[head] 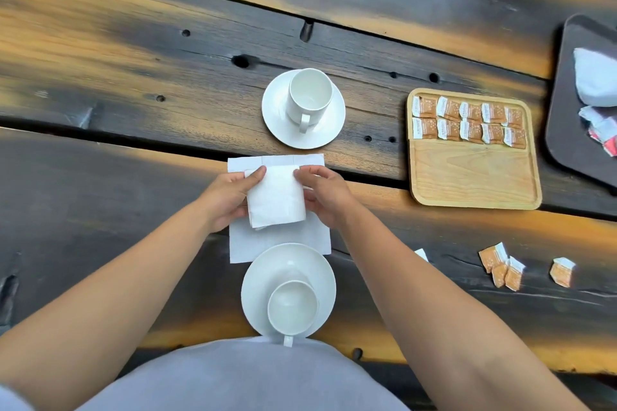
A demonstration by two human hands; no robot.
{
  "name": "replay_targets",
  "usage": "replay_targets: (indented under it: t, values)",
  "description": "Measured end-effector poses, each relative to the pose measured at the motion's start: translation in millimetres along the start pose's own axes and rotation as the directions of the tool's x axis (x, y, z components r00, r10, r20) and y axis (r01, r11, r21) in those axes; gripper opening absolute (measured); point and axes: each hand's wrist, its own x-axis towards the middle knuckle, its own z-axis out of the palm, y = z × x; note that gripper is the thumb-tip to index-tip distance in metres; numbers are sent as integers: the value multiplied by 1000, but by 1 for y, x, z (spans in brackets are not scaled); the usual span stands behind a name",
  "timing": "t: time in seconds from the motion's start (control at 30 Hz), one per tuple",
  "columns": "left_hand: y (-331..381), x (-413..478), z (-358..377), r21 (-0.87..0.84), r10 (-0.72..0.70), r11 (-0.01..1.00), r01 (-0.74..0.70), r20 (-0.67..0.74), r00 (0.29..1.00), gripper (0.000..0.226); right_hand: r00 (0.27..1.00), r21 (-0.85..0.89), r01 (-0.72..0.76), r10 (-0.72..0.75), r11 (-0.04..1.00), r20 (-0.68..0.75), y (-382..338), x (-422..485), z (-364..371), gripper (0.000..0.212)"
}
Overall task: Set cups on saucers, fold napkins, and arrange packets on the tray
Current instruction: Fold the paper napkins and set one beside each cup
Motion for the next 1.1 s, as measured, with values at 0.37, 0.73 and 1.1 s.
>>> replay_targets:
  t: [0.37, 0.73, 1.1]
  values:
    - [8, 24, 73, 0, -160, 987, 161, 91, 983, 30, 995, 136, -50, 61, 990, -81, -7, 5, -65, 21]
    - [19, 58, 148, -94, -126, 987, 132, 62, 990, 32, 983, 78, -56, 69, 995, -168, -42, 23, -127, 34]
    - [25, 99, 187, -259, -147, 961, 100, -170, 974, 41, 970, 94, -7, 30, 996, -241, -77, 64, -142, 29]
